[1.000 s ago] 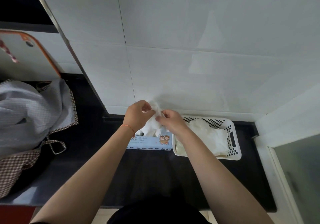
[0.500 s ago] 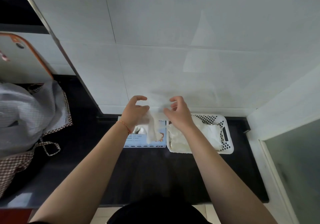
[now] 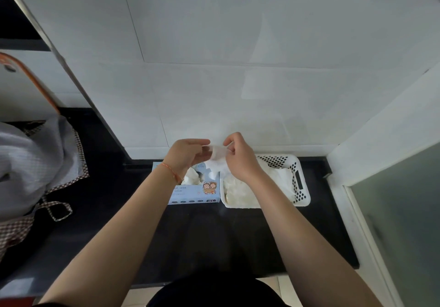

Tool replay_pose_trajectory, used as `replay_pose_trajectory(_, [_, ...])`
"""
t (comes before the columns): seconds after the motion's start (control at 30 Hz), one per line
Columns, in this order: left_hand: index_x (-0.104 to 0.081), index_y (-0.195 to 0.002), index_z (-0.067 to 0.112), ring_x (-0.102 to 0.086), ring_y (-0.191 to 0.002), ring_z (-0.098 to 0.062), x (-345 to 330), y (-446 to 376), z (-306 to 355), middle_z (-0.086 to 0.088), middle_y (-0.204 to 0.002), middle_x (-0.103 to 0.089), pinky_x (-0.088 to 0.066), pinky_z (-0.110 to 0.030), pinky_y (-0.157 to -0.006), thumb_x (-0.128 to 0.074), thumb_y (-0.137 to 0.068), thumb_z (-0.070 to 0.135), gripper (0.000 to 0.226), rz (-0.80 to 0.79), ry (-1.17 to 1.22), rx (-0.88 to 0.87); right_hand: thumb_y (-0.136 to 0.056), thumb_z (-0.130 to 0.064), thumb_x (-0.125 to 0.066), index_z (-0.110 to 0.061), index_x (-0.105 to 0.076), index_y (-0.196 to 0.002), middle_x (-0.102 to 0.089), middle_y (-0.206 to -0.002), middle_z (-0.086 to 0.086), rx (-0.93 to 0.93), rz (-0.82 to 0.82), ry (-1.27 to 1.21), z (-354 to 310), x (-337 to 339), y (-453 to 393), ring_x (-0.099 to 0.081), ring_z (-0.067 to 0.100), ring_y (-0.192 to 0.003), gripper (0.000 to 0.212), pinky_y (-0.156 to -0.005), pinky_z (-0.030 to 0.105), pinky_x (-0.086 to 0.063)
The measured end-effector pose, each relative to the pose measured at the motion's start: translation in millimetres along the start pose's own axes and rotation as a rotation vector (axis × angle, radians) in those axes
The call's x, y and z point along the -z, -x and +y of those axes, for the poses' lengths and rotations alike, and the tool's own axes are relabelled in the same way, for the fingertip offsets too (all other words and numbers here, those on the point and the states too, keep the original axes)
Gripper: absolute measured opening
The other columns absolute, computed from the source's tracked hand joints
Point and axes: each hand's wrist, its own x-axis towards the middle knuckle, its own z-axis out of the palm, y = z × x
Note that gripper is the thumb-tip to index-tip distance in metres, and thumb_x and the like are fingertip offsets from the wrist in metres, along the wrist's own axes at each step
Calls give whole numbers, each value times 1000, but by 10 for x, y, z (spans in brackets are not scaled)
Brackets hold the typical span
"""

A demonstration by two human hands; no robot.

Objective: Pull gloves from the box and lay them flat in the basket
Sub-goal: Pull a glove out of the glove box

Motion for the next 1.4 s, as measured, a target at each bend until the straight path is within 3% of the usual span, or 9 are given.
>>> replay_pose_trajectory(0.17, [-74,-101,6,-72,-77,-19,-48,2,-2,-14,-87,-75,-58,-32,-86,-66,-88,6,16,23,-412,-92,-81,-26,-69,-22,-34,-115,-48,-96,0,-51,-312,159,-27,188,19,-50,15,-72,49,-59,29,-41])
replay_pose_trajectory(0.27, [-73,-83,14,-63,-61,-17,-82,-13,15,-9,-70,-68,-58,-34,-76,-71,-88,22,9,50,-533,-118,-83,-26,-72,-17,-32,-117,-47,-96,0,64,-228,323,18,177,54,-53,21,-76,54,-61,35,-46])
replay_pose_trajectory(0.4, [-70,-74,20,-49,-61,-12,-101,-37,7,2,-68,-57,-41,-26,-60,-68,-89,32,19,80,-835,-276,-93,-30,-60,-19,-44,-102,-43,-74,-4,50,-109,89,68,233,16,-43,16,-62,22,-58,31,-39])
replay_pose_trajectory(0.5, [-66,-76,21,-57,-87,-5,-87,-54,0,9,-93,-62,-40,-19,-79,-69,-88,25,13,44,-676,-318,-94,-27,-58,-16,-37,-72,-31,-65,-3,75,29,68,74,314,-37,-28,13,-57,33,-55,30,-25])
replay_pose_trajectory(0.63, [-62,-77,15,-50,-57,-3,-96,-60,-27,14,-62,-56,-41,-14,-59,-74,-85,22,16,-132,-582,-234,-91,-22,-57,-11,-35,-64,-29,-61,-1,88,142,-50,51,430,-109,-30,13,-55,37,-54,32,-24])
replay_pose_trajectory(0.8, [-69,-84,6,-48,-64,-17,-86,-117,-186,-6,-71,-55,-40,-32,-64,-72,-79,35,29,-192,-567,-177,-93,-17,-56,-20,-26,-61,-24,-55,-7,102,212,-89,106,524,-129,-25,8,-49,45,-48,24,-21])
replay_pose_trajectory(1.0, [-71,-71,18,-53,-66,-21,-61,-238,-264,-4,-70,-59,-42,-28,-57,-70,-84,39,25,-230,-520,-39,-93,-21,-57,-20,-29,-57,-32,-49,-3,-115,145,-176,320,614,-120,-31,13,-46,46,-48,26,-24])
replay_pose_trajectory(1.2, [-73,-82,20,-59,-71,-13,-141,-466,-419,3,-77,-68,-49,-31,-74,-67,-85,43,23,-336,-693,55,-93,-19,-56,-14,-51,-62,-49,-48,-4,-368,23,-192,759,669,-98,-42,11,-42,32,-43,19,-31])
replay_pose_trajectory(1.4, [-67,-89,7,-47,-73,-18,-522,-813,-604,-3,-79,-53,-36,-25,-63,-65,-91,24,18,-324,-1088,-14,-94,-17,-53,-13,-48,-69,-48,-59,-2,-496,-32,-169,1304,661,-104,-48,11,-54,26,-52,21,-35])
